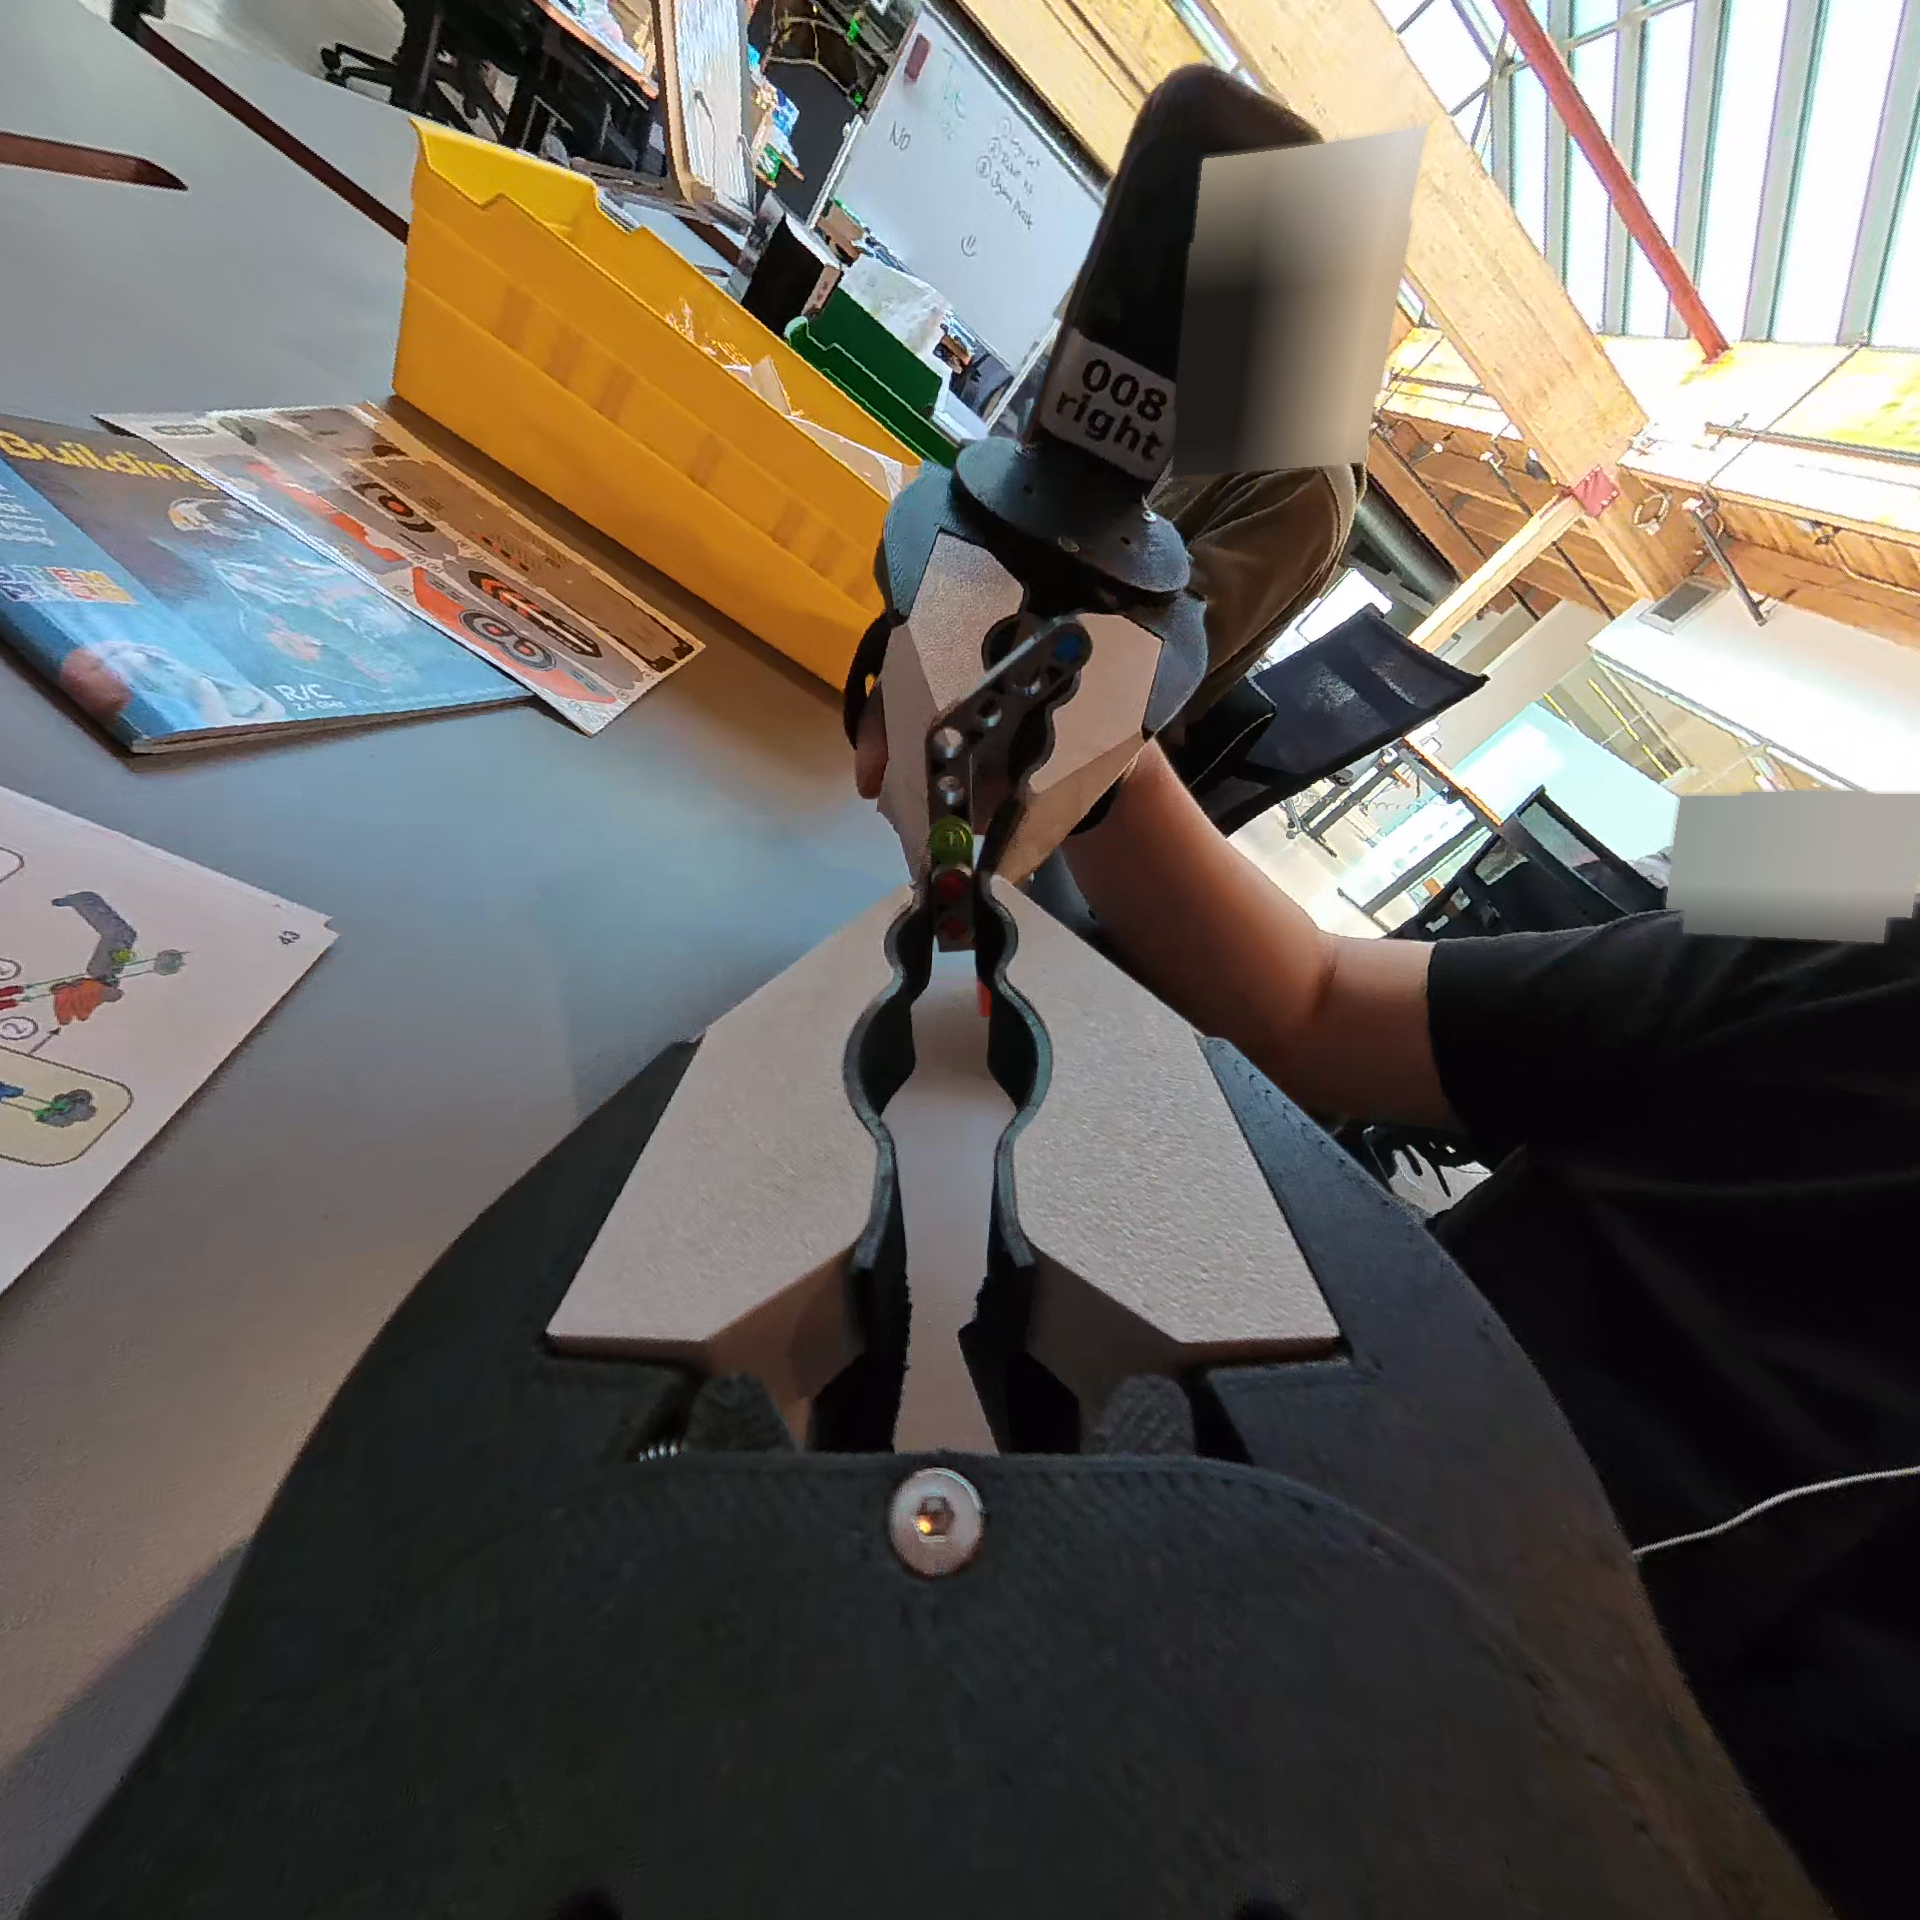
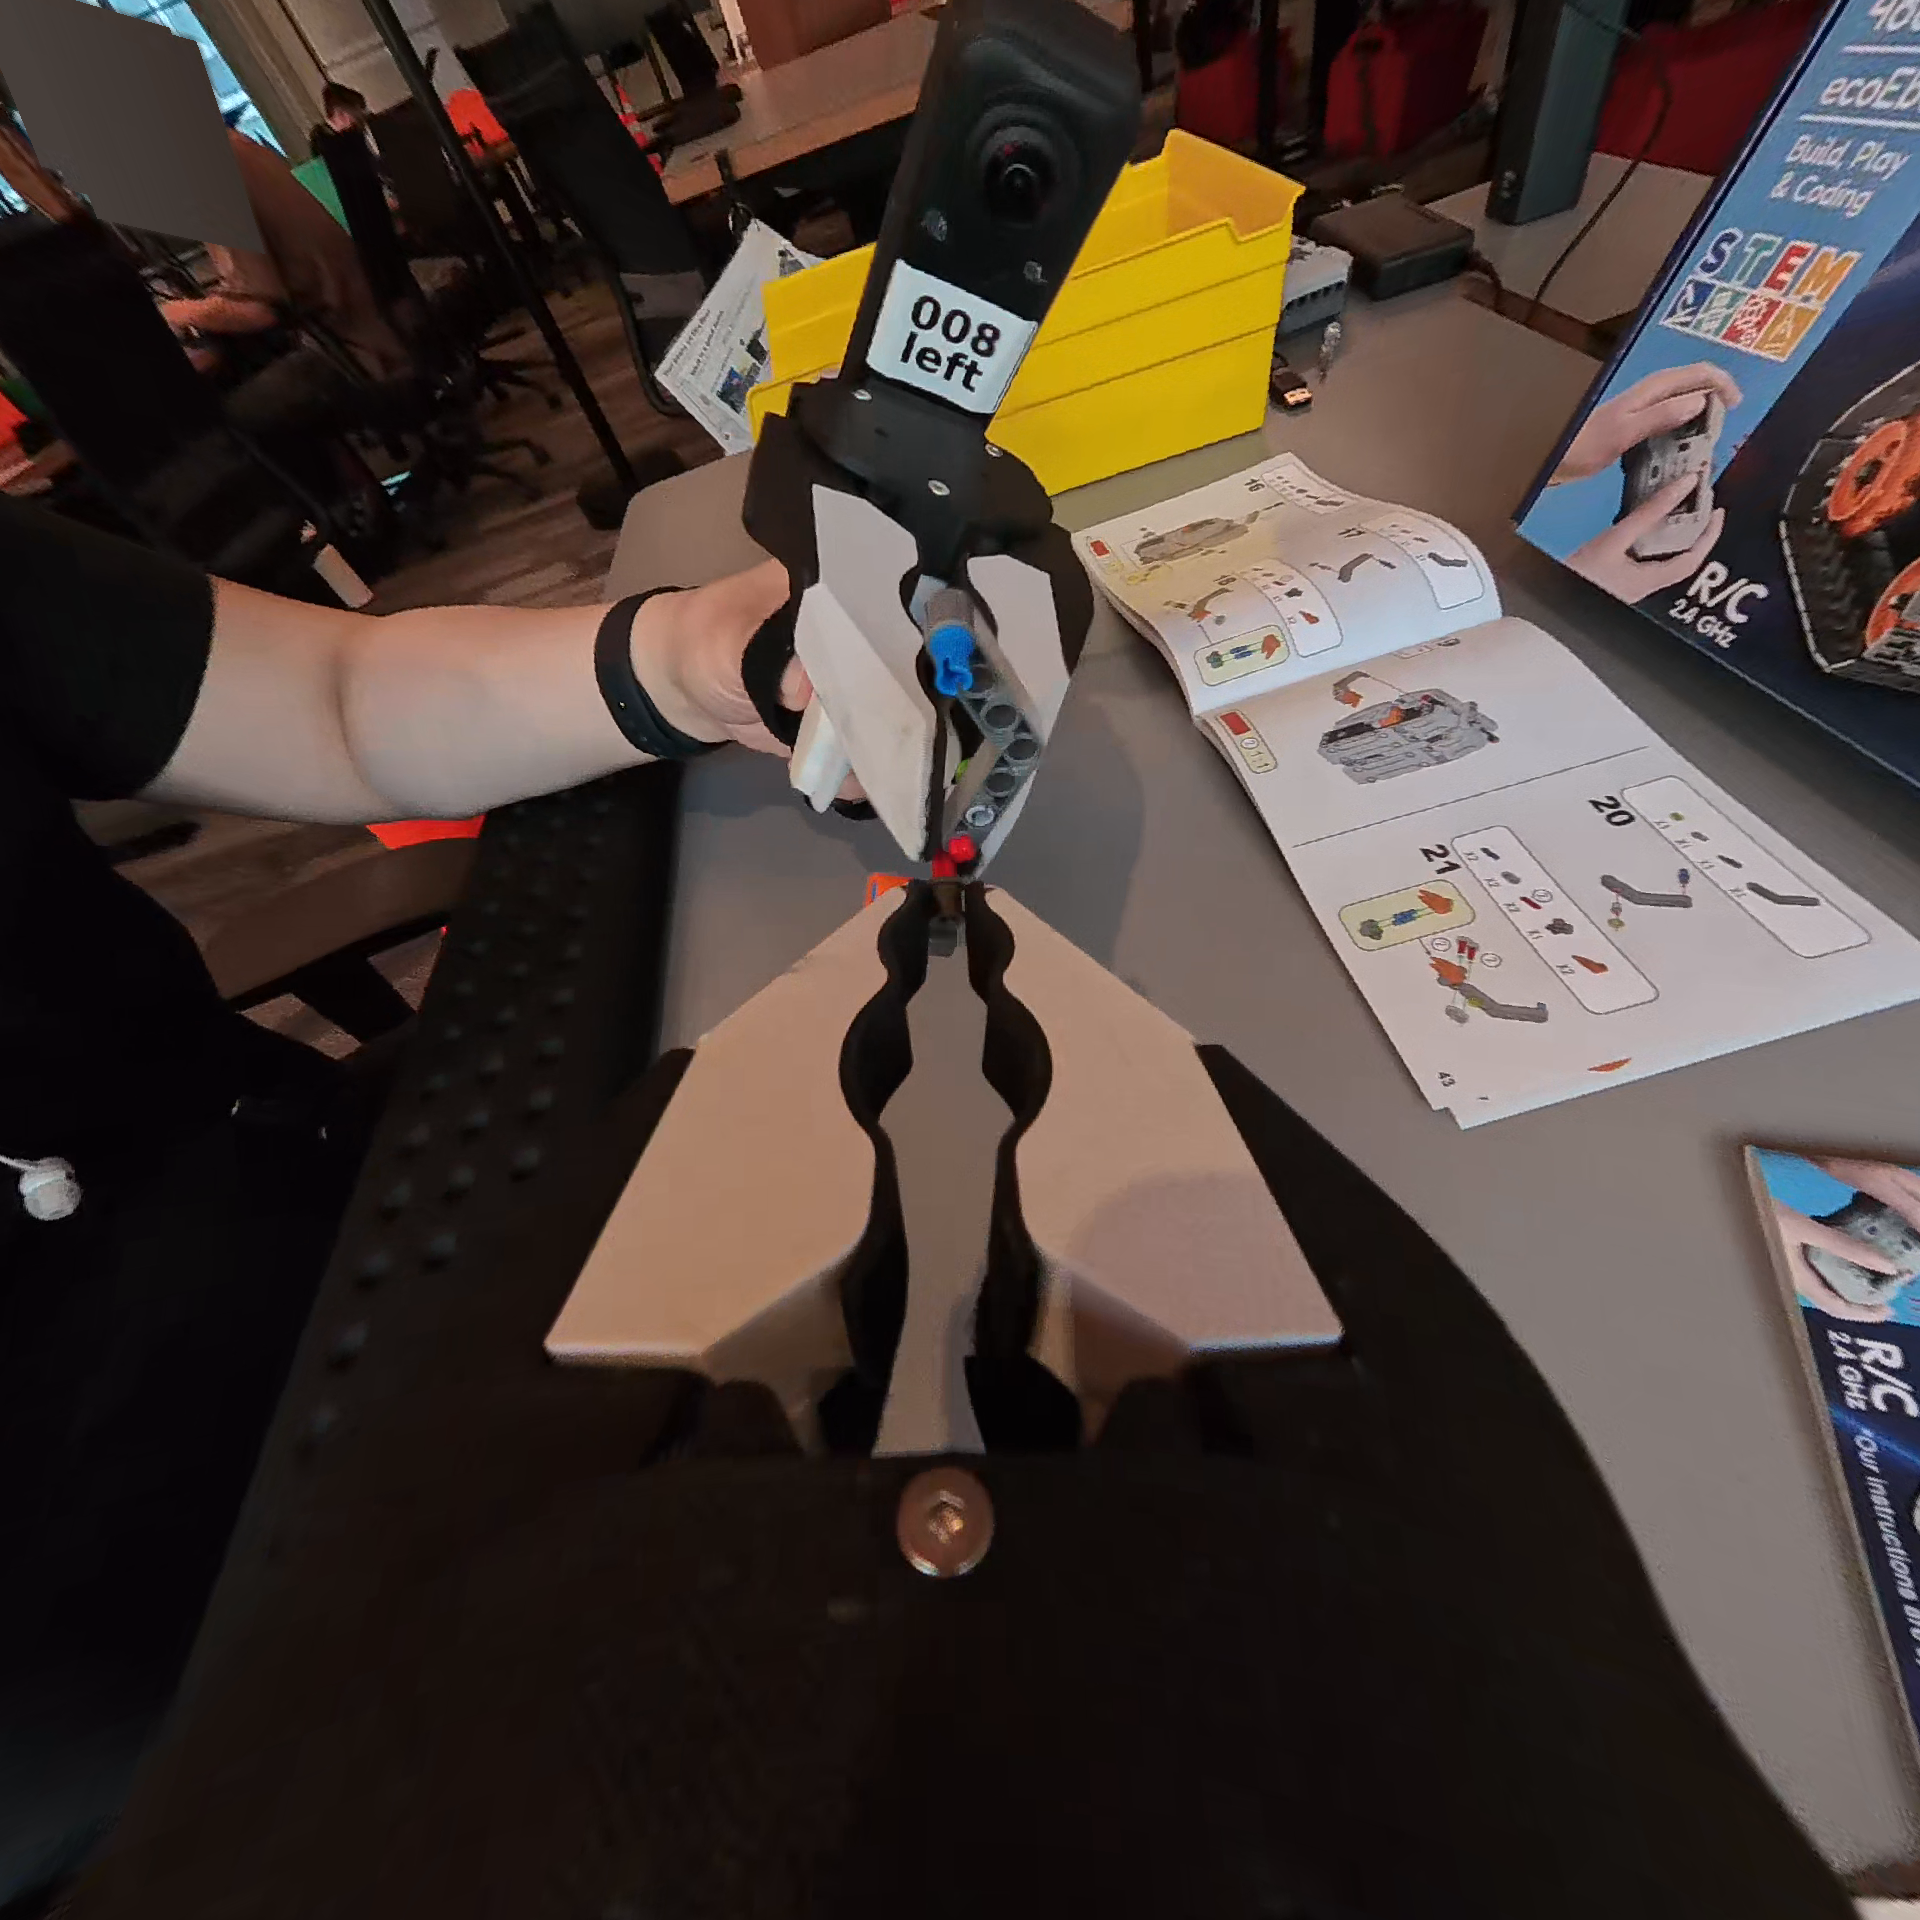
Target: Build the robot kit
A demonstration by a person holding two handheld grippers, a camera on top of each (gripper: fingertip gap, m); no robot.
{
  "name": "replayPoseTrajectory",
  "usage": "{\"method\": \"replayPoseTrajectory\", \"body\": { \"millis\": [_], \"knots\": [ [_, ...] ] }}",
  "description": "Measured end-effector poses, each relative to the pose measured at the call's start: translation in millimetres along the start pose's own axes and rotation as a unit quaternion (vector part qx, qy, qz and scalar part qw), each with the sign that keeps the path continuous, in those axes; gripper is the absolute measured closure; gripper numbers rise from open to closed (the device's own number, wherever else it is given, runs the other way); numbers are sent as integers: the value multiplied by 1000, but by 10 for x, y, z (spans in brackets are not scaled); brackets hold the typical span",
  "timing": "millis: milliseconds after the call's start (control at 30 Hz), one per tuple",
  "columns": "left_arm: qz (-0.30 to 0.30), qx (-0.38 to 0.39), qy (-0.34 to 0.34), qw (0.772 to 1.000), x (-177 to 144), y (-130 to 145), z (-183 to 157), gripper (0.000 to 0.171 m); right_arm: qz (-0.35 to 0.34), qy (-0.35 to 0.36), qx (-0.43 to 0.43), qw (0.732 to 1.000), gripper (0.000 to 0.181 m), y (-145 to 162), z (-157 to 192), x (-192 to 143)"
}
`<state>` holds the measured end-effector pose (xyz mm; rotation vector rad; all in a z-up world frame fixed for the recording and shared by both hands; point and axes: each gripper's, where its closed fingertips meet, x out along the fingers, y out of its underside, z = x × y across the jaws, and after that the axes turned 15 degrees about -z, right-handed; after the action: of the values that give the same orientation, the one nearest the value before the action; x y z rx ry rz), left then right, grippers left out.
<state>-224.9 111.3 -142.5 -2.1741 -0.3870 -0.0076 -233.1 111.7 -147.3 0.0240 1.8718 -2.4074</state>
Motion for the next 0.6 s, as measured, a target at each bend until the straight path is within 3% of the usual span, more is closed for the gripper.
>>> {"method": "replayPoseTrajectory", "body": {
  "millis": [200,367,600],
  "knots": [
    [10,-10,7,1000,0,34,-15,166,-9,-22,30,999,175,18,29,-6],
    [49,-2,-21,999,-3,166,79,166,23,-19,40,999,176,174,-18,-10],
    [49,-5,-40,998,-4,184,135,166,13,-22,83,996,176,200,-61,-3]
  ]
}}
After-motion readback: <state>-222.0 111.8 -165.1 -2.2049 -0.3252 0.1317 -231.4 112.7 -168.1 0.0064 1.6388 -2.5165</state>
